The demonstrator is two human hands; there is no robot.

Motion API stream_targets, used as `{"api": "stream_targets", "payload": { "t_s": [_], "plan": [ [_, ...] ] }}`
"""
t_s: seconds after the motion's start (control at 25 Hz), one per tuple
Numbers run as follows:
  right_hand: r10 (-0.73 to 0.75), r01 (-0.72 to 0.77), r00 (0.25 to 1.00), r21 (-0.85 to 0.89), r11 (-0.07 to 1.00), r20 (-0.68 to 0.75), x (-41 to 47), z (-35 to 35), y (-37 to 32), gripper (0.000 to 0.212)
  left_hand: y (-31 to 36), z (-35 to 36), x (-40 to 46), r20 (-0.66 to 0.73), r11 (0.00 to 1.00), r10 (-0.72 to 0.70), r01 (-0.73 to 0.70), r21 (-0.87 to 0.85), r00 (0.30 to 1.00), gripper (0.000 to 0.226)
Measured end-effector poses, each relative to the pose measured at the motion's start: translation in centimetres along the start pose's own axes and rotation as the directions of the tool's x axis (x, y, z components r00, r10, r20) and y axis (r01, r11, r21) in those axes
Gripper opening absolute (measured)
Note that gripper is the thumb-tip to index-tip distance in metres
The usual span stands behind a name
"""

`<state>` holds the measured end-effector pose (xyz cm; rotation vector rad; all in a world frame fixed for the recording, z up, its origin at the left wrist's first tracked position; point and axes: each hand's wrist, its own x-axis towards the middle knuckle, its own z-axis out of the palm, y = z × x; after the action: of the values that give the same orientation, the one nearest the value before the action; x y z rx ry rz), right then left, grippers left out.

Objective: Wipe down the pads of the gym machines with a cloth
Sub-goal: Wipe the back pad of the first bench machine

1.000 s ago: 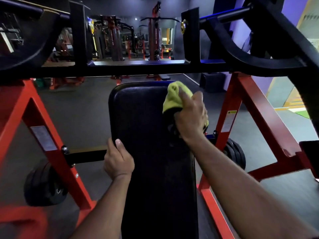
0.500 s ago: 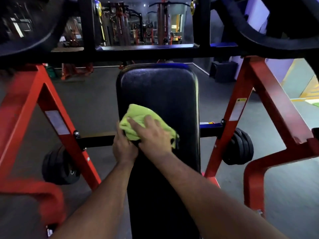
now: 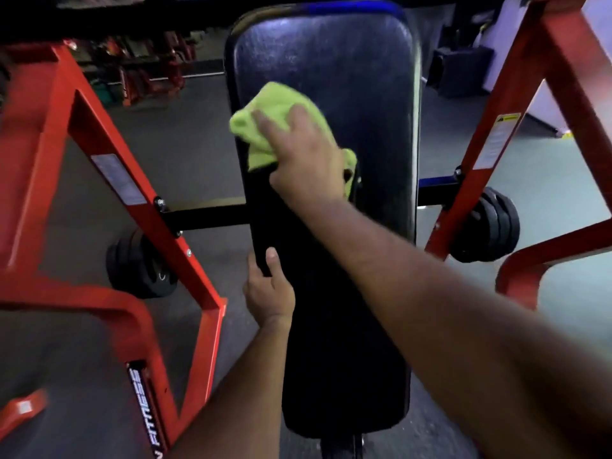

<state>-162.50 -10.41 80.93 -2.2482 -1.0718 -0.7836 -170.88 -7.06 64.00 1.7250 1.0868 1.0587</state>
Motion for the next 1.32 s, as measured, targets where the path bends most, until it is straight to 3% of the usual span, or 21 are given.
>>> {"api": "stream_targets", "payload": {
  "t_s": [0.12, 0.24, 0.32, 0.36, 0.44, 0.52, 0.6, 0.68, 0.76, 0.8, 0.92, 1.04, 1.12, 1.2, 1.24, 1.32],
  "plan": [
    [-0.29, 0.294, 0.953, -0.042, 0.955, 0.086, -6.7, 4.0, -2.1, 0.044, -1.9, 0.6, 0.7, 0.048, 0.997, 0.069, -0.068, -0.027, 0.996, 0.077],
    [-0.276, 0.279, 0.959, -0.036, 0.96, 0.071, -11.8, 4.4, 1.6, 0.044, -2.2, 0.7, 0.7, 0.027, 0.997, 0.071, -0.071, 0.01, 0.997, 0.062],
    [-0.065, 0.065, 0.998, -0.003, 0.998, -0.019, -13.1, 2.1, 5.3, 0.056, -1.8, 0.8, 0.5, -0.027, 0.996, 0.091, -0.091, -0.008, 0.995, 0.064],
    [0.123, -0.119, 0.986, 0.037, 0.992, -0.109, -12.6, 0.5, 7.2, 0.064, -1.7, 0.8, 0.3, -0.046, 0.994, 0.109, -0.109, -0.008, 0.993, 0.068],
    [0.46, -0.44, 0.86, 0.136, 0.887, -0.218, -8.8, -2.6, 10.2, 0.07, -1.5, 0.9, 0.1, -0.066, 0.994, 0.112, -0.112, 0.007, 0.992, 0.072],
    [0.571, -0.544, 0.773, 0.175, 0.821, -0.275, -3.6, -3.2, 10.0, 0.067, -1.7, 1.1, 0.1, -0.07, 0.995, 0.098, -0.095, 0.034, 0.993, 0.074],
    [0.408, -0.374, 0.863, 0.167, 0.912, -0.296, -1.2, -1.8, 5.7, 0.064, -1.8, 1.2, 0.2, -0.082, 0.994, 0.096, -0.091, 0.055, 0.992, 0.076],
    [0.034, -0.02, 0.987, 0.095, 0.995, -0.157, -2.8, 1.8, 0.2, 0.056, -1.7, 1.2, 0.4, -0.084, 0.993, 0.111, -0.107, 0.059, 0.99, 0.073],
    [-0.242, 0.238, 0.967, 0.064, 0.969, 0.076, -7.0, 4.3, -3.6, 0.041, -1.9, 1.3, 0.6, -0.062, 0.992, 0.123, -0.12, 0.039, 0.99, 0.072],
    [-0.272, 0.265, 0.957, 0.076, 0.961, 0.106, -8.8, 4.9, -3.9, 0.039, -2.2, 1.4, 0.6, -0.06, 0.99, 0.137, -0.136, 0.035, 0.989, 0.075],
    [-0.175, 0.168, 0.984, 0.133, 0.977, 0.039, -13.3, 4.6, 0.0, 0.036, -3.0, 1.5, 0.6, -0.051, 0.986, 0.167, -0.166, 0.02, 0.985, 0.085],
    [0.043, -0.032, 0.99, 0.083, 0.996, -0.132, -14.9, 2.6, 5.8, 0.055, -2.5, 1.4, 0.5, -0.086, 0.98, 0.197, -0.197, 0.012, 0.977, 0.067],
    [0.286, -0.258, 0.926, 0.14, 0.956, -0.245, -12.2, 0.8, 8.6, 0.065, -2.1, 1.3, 0.3, -0.127, 0.978, 0.209, -0.208, 0.022, 0.97, 0.061],
    [0.439, -0.389, 0.839, 0.21, 0.897, -0.321, -7.9, -0.3, 7.9, 0.06, -2.2, 1.4, 0.1, -0.127, 0.982, 0.187, -0.183, 0.04, 0.974, 0.057],
    [0.467, -0.402, 0.817, 0.246, 0.882, -0.339, -5.7, -0.2, 6.3, 0.058, -2.2, 1.5, 0.2, -0.123, 0.984, 0.175, -0.171, 0.05, 0.977, 0.053],
    [0.349, -0.272, 0.869, 0.248, 0.93, -0.352, -2.8, 1.0, 1.9, 0.052, -1.8, 1.3, 0.1, -0.095, 0.989, 0.141, -0.136, 0.057, 0.985, 0.046]
  ]
}}
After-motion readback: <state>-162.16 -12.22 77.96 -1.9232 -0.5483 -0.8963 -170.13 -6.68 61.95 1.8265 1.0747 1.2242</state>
